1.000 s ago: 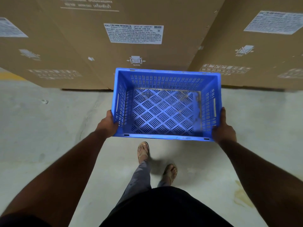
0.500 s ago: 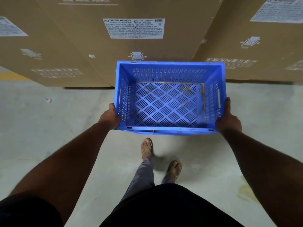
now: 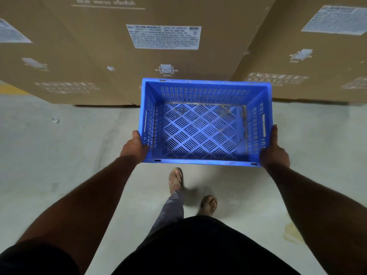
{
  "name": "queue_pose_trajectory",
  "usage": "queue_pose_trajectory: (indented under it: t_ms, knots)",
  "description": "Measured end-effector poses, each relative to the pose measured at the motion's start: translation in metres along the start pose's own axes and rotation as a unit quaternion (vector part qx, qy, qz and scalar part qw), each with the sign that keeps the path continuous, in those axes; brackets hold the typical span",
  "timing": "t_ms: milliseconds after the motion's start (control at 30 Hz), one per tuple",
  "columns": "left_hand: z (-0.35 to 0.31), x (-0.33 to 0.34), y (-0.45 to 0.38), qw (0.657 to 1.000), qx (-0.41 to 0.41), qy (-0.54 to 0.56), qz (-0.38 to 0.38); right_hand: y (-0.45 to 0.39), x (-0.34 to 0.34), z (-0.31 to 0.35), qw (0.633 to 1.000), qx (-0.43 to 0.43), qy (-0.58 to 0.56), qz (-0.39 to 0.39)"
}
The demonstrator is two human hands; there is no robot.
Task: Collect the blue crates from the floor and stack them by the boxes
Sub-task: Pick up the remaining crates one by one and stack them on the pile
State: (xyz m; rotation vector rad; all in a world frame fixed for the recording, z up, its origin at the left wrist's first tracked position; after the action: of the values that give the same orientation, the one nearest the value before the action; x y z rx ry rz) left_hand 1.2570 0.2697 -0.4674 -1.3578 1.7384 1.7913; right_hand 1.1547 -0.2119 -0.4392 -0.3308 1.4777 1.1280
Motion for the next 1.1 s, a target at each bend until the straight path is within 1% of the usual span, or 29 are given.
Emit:
queue_pose_trajectory:
  t_ms: [267,467,700,833,933,1033,1100]
  knots:
    - [0.0,0.001,-0.006,1.0,-0.001,0.012,-0.008,-0.005,0.002,-0.002,1.0,-0.006,0.001,-0.008]
    - [0.0,0.001,-0.004,1.0,-0.007,0.026,-0.01,-0.007,0.004,-0.002,1.0,-0.019,-0.011,0.005]
    - [-0.002,0.003,-0.005,0.999,-0.015,0.015,-0.044,-0.012,0.008,-0.005,0.999,-0.018,-0.034,-0.007]
    - [-0.001,0.005,-0.006,0.999,-0.019,0.015,-0.047,-0.013,0.011,-0.007,0.999,-0.018,-0.043,-0.007]
    - [0.001,0.005,-0.009,0.998,-0.02,0.022,-0.051,-0.016,0.011,-0.007,0.999,-0.021,-0.04,-0.013]
    - [0.006,0.006,-0.002,0.998,-0.028,0.039,-0.046,-0.008,0.01,-0.007,0.998,-0.025,-0.057,-0.001]
    - [0.005,0.001,0.008,0.996,-0.039,0.062,-0.051,0.001,0.005,-0.002,0.997,-0.023,-0.076,-0.017]
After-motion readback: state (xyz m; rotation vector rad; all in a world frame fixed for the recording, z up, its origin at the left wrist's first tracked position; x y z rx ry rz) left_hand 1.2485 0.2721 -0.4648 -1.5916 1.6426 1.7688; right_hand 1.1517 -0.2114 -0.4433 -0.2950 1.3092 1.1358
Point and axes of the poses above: each hand's wrist, its own y-axis away from the middle knuckle, its own x-axis out of the palm, z = x × y, the point moved 6 cm from there along -y, towards the middle knuckle, and after that the axes turned 8 degrees about -x, right-handed, at the moved point
